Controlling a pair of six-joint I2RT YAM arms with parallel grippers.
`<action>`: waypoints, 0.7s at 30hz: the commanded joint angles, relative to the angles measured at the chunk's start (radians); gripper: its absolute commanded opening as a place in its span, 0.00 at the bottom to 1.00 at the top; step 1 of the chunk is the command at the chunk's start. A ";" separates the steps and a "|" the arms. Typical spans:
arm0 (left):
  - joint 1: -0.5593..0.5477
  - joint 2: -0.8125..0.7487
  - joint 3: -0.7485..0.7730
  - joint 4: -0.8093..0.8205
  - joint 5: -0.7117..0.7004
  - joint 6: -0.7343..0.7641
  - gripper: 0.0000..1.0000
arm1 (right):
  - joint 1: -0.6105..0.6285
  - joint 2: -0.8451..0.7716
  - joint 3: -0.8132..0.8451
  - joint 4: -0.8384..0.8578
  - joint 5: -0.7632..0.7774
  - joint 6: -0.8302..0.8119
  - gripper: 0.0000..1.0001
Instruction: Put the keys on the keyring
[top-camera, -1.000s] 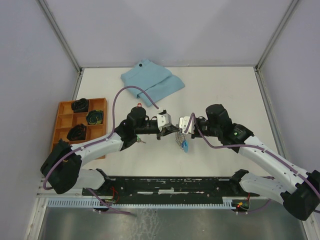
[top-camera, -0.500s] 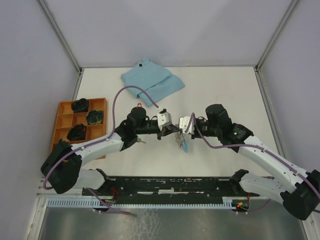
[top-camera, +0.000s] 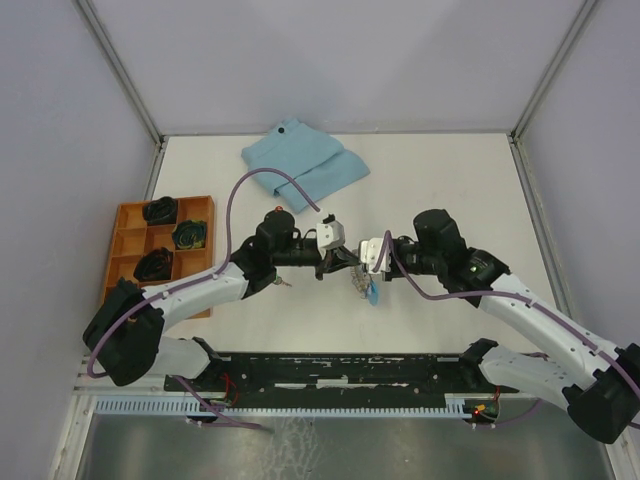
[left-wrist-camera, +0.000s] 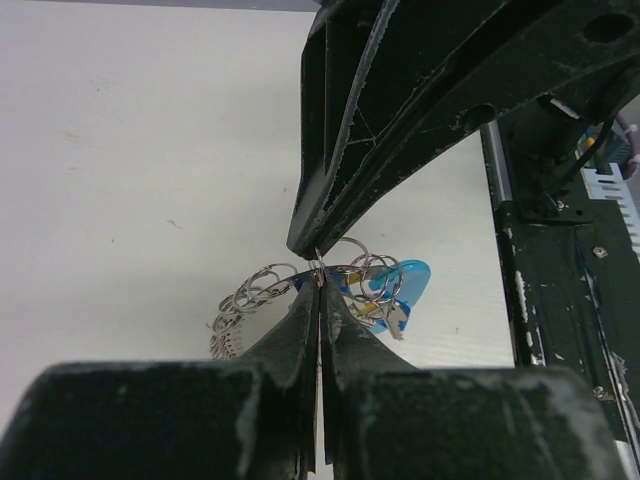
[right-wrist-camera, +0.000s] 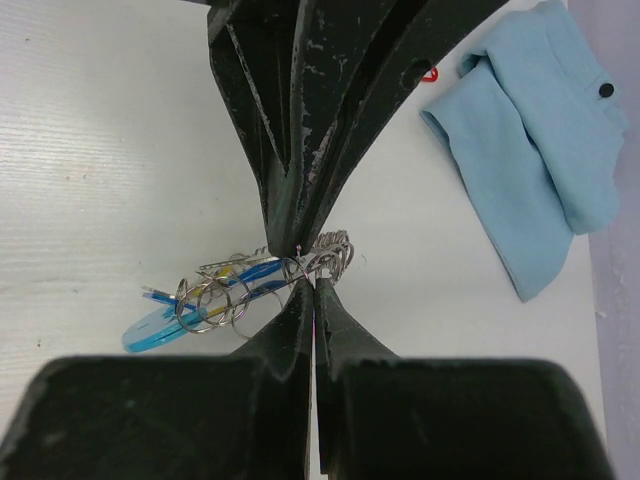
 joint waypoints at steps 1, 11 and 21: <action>0.008 0.013 0.059 -0.001 0.089 -0.086 0.03 | 0.011 -0.044 -0.008 0.072 -0.088 -0.039 0.01; 0.056 0.036 0.031 0.021 0.164 -0.211 0.03 | 0.011 -0.079 -0.046 0.143 -0.103 -0.004 0.00; 0.068 0.067 0.009 0.050 0.158 -0.263 0.03 | 0.000 -0.100 -0.091 0.252 -0.116 0.082 0.01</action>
